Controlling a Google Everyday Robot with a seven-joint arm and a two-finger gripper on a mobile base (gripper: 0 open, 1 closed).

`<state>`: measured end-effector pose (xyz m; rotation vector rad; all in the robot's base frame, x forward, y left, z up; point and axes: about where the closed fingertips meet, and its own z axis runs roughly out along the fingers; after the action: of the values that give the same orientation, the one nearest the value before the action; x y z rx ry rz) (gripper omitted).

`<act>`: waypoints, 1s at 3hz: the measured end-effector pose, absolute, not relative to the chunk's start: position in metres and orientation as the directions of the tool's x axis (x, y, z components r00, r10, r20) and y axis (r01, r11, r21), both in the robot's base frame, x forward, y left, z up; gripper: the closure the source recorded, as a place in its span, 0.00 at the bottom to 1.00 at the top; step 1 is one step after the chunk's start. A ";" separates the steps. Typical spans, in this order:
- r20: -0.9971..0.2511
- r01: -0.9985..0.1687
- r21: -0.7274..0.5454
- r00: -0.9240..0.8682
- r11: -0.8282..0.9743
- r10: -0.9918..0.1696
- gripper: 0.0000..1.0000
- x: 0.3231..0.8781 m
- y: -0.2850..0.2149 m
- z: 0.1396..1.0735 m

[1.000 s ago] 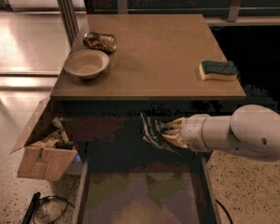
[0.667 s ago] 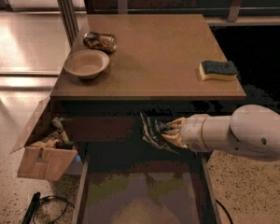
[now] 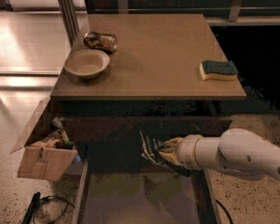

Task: Place blue chip bag into middle drawer

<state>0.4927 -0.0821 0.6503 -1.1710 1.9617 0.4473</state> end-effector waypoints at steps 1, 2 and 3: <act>-0.772 -0.850 -0.071 -0.284 0.522 -0.568 1.00 0.486 -0.077 0.606; -0.776 -0.837 -0.079 -0.290 0.542 -0.560 1.00 0.492 -0.073 0.560; -0.766 -0.818 -0.086 -0.310 0.568 -0.563 1.00 0.499 -0.073 0.515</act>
Offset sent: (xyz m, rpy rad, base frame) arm 0.0079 0.0097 -0.1473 0.0084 -0.0024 -0.0777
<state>0.4990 -0.0731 0.5155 -1.1046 2.0114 0.4110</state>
